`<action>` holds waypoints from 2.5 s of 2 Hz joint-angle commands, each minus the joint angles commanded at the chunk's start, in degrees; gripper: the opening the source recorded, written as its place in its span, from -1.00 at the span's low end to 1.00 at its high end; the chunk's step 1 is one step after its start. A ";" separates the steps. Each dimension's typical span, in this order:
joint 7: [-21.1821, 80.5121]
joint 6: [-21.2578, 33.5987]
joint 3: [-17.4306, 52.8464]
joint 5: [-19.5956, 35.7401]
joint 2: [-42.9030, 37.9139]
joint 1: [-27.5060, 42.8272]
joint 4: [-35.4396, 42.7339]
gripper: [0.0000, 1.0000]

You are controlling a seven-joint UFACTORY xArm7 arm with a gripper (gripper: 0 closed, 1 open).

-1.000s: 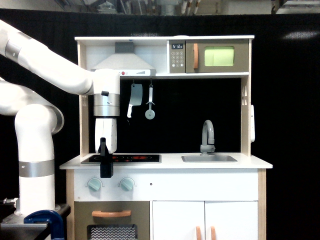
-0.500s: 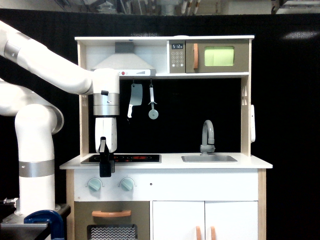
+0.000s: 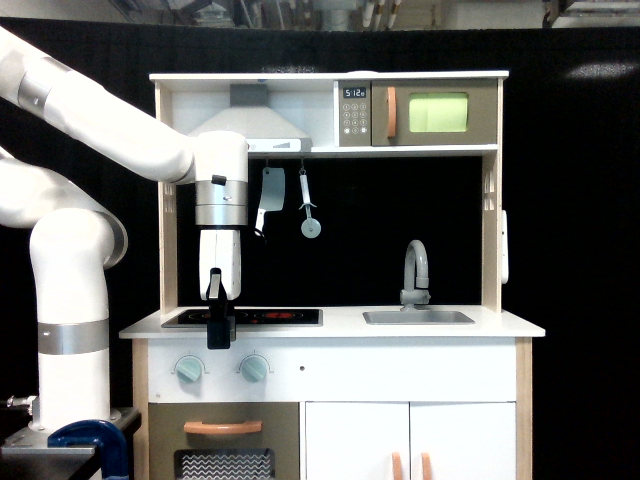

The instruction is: Open the oven door

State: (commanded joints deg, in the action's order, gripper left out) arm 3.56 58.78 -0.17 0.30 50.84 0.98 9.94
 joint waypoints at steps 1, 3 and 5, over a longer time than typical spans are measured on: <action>8.73 -4.94 2.68 -1.17 -6.19 3.12 6.22 1.00; 65.59 -7.57 30.82 6.15 -19.36 18.92 19.22 1.00; 92.18 7.44 51.45 30.85 -27.64 37.15 34.94 1.00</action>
State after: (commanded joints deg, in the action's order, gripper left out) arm 95.74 66.23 51.28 31.15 23.20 38.13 44.88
